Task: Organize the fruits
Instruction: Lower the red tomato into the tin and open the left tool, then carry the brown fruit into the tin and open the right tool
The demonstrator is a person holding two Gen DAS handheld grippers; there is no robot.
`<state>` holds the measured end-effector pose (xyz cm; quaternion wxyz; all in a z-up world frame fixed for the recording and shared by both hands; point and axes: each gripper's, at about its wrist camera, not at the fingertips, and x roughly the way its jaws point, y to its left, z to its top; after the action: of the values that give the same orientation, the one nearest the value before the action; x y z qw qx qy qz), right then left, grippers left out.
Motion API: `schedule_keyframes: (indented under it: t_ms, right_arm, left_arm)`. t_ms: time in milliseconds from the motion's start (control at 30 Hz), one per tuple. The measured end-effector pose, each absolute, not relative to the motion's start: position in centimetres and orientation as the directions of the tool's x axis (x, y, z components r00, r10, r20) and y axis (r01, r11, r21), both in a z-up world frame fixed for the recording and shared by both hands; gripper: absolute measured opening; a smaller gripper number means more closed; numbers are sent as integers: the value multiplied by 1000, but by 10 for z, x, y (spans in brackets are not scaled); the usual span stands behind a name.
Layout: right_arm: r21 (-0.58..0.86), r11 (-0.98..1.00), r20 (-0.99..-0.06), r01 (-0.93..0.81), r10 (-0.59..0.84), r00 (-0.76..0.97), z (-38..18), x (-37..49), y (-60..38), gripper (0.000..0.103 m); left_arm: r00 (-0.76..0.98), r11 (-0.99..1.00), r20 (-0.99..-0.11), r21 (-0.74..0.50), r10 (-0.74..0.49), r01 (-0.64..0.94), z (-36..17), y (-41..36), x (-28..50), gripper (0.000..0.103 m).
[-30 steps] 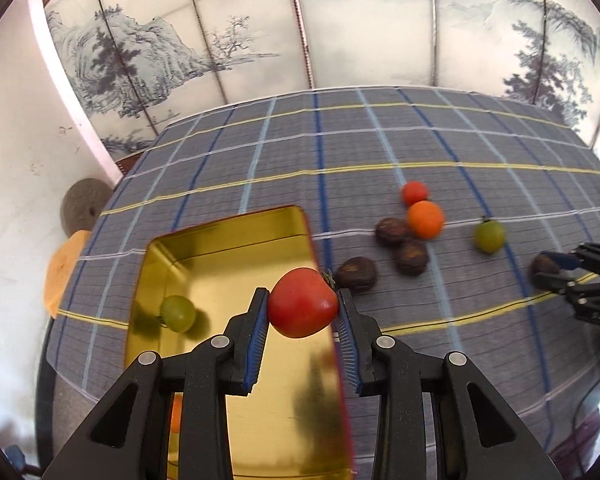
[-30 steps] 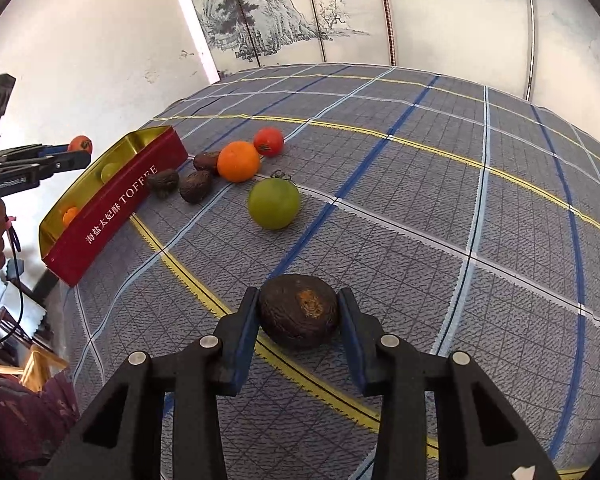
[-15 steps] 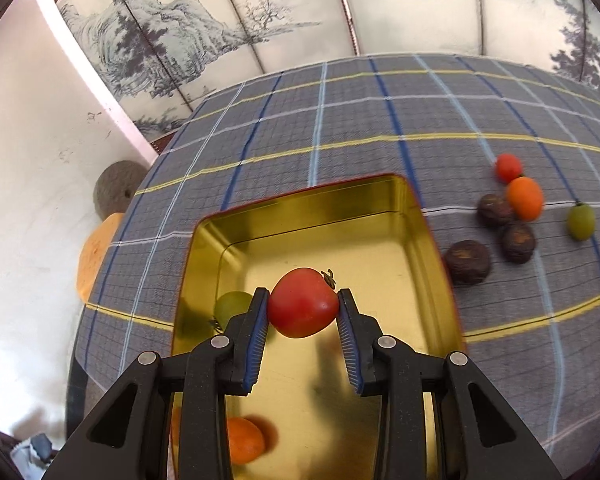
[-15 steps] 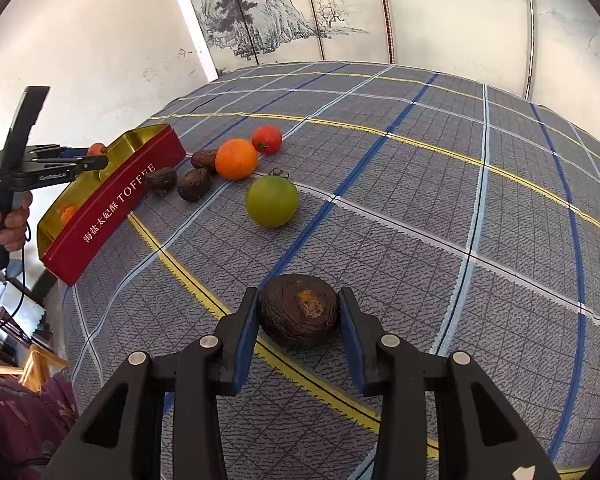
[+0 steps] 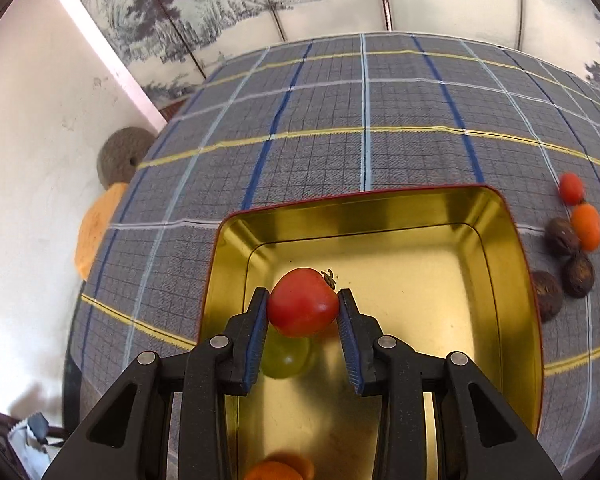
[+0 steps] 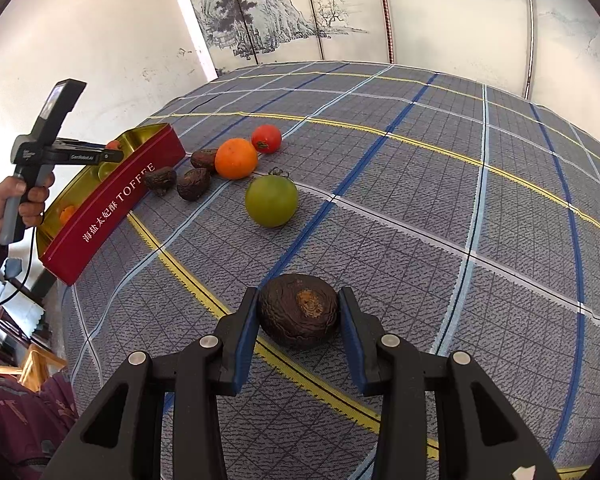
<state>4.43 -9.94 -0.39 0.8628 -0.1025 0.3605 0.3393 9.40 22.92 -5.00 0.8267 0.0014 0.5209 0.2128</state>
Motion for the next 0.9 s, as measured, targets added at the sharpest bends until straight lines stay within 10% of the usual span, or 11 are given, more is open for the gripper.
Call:
schedule_keyframes:
  t_ms: [567,900]
  right_arm:
    - [81,753,-693,-653,513,507,-4,45,-100,36]
    - [105,657,-631,-747,625,460,48,18,-53,36]
  left_arm:
    - [485,895,-811,102,328,-434,-12,226,59,67]
    - [572,847,-779,-103,257,-521,21,228,-30,69]
